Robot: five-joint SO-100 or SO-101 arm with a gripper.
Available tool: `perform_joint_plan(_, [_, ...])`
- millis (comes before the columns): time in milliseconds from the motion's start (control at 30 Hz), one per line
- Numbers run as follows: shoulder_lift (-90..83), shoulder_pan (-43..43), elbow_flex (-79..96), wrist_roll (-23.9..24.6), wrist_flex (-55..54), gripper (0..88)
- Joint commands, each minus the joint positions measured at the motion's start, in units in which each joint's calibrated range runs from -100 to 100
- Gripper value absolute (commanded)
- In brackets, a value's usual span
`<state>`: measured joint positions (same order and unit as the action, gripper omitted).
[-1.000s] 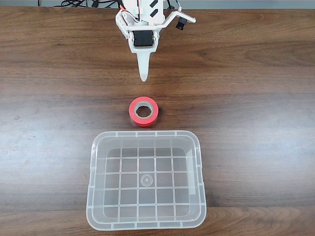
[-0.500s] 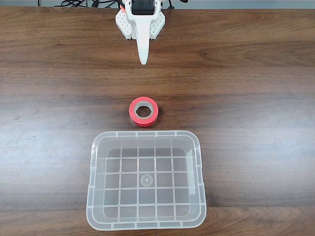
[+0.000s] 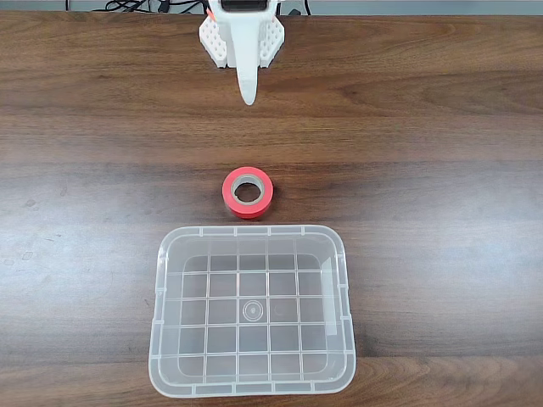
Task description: Grab the tape and place it in the box.
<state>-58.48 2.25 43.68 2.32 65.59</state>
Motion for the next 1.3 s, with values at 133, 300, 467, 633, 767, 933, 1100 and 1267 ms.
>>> perform_joint_plan(133, [23.72, 0.38, -14.47, 2.32, 0.07, 1.1])
perform_joint_plan(300, [31.36, 0.16, -14.38, 2.26, 0.07, 1.1])
perform_joint_plan(467, [37.24, -0.13, -14.29, 2.21, 0.07, 1.1])
perform_joint_plan(633, [41.98, -0.5, -13.77, 0.84, -0.01, 1.2])
perform_joint_plan(767, [42.71, -0.5, -13.42, -3.75, -0.1, 1.2])
perform_joint_plan(933, [43.75, -3.06, -13.33, -4.27, -0.87, 1.2])
perform_joint_plan(1100, [43.75, -4.08, -8.42, -6.12, -4.04, 1.2])
perform_joint_plan(1267, [43.51, -4.08, -4.74, -6.59, -6.0, 1.3])
